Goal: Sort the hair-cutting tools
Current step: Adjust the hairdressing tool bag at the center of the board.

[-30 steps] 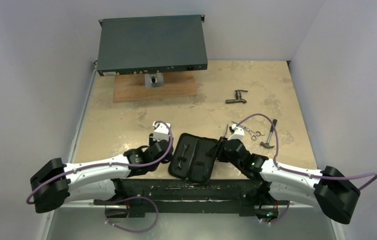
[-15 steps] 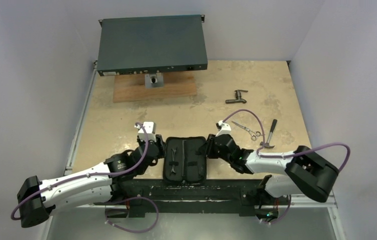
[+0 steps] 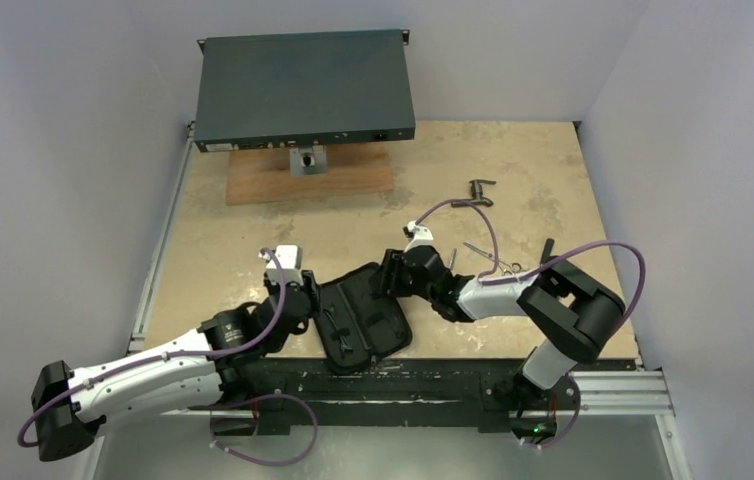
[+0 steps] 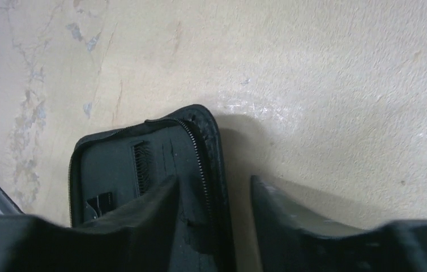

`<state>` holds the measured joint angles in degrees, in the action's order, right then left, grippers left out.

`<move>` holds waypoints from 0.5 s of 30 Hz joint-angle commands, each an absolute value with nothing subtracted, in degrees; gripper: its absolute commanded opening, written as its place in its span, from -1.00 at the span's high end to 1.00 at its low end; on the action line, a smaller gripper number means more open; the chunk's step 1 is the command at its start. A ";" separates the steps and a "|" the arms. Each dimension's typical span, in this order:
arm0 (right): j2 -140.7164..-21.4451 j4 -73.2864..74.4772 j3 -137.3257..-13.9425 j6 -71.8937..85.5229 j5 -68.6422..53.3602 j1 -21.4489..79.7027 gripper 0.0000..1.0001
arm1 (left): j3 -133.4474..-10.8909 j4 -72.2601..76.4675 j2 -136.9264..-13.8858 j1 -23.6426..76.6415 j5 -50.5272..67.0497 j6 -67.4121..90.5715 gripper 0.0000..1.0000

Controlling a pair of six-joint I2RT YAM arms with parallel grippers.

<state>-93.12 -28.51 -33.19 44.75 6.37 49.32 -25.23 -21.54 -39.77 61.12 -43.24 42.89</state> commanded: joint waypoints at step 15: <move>-68.61 7.43 -36.15 44.73 24.02 41.85 -0.14 | -24.28 -15.97 -38.25 61.02 -44.98 41.70 0.06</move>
